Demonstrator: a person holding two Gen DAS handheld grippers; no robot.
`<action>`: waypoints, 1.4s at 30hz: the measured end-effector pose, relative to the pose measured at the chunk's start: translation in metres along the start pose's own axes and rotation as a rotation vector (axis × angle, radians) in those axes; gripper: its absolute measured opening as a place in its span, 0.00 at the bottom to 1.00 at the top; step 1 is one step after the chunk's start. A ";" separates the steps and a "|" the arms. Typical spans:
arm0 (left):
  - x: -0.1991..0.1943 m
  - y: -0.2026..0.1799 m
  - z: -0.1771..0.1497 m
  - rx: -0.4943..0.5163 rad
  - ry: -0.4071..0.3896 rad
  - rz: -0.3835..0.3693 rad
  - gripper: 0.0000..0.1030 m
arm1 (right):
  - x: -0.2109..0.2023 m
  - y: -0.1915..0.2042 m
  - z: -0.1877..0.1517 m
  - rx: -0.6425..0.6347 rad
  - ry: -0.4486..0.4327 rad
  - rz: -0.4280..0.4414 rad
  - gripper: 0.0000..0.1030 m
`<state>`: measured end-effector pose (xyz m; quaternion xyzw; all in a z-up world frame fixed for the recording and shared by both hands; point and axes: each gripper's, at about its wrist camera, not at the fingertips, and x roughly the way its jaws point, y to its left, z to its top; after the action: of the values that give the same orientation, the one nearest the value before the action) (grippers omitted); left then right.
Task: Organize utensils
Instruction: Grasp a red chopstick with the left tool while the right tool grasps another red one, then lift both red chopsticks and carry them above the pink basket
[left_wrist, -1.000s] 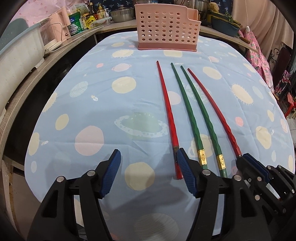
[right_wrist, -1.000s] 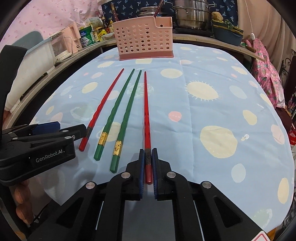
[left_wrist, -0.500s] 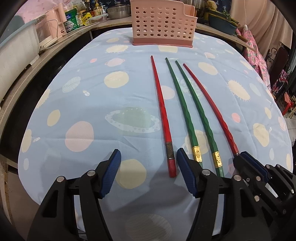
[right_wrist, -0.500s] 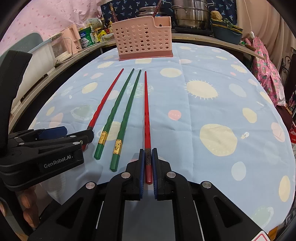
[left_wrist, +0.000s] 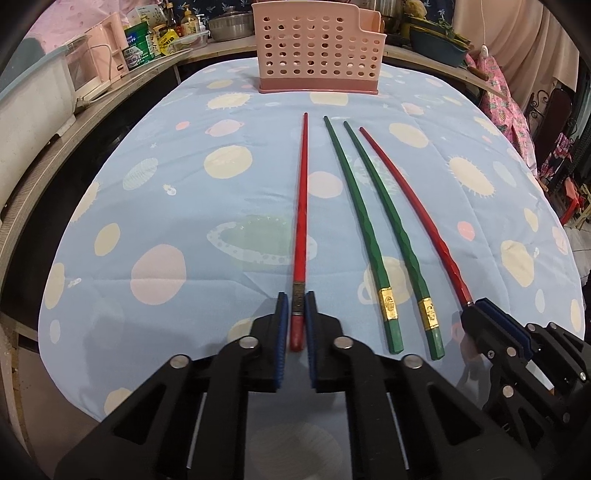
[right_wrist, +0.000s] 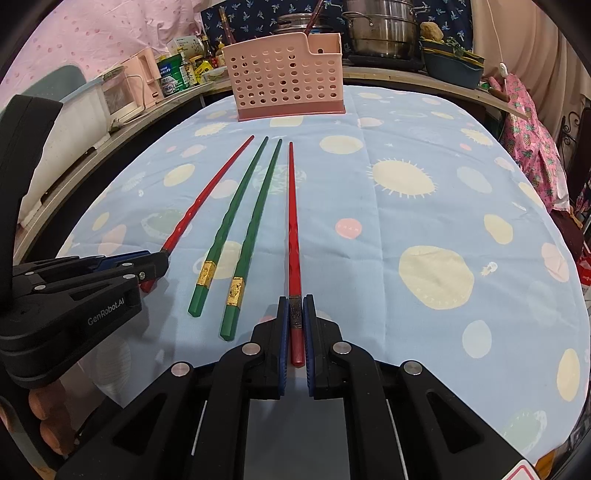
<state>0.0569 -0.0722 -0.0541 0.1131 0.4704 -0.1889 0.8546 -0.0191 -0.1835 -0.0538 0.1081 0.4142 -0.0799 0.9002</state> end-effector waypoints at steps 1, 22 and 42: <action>0.000 0.001 0.000 -0.002 0.002 -0.006 0.07 | 0.000 0.000 0.000 0.000 0.000 0.000 0.07; -0.042 0.019 0.017 -0.064 -0.057 -0.077 0.07 | -0.031 -0.002 0.015 0.031 -0.067 0.038 0.07; -0.126 0.042 0.097 -0.122 -0.289 -0.096 0.07 | -0.102 -0.025 0.113 0.067 -0.337 0.069 0.07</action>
<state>0.0882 -0.0428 0.1046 0.0098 0.3579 -0.2149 0.9086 -0.0084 -0.2314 0.0924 0.1372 0.2507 -0.0798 0.9550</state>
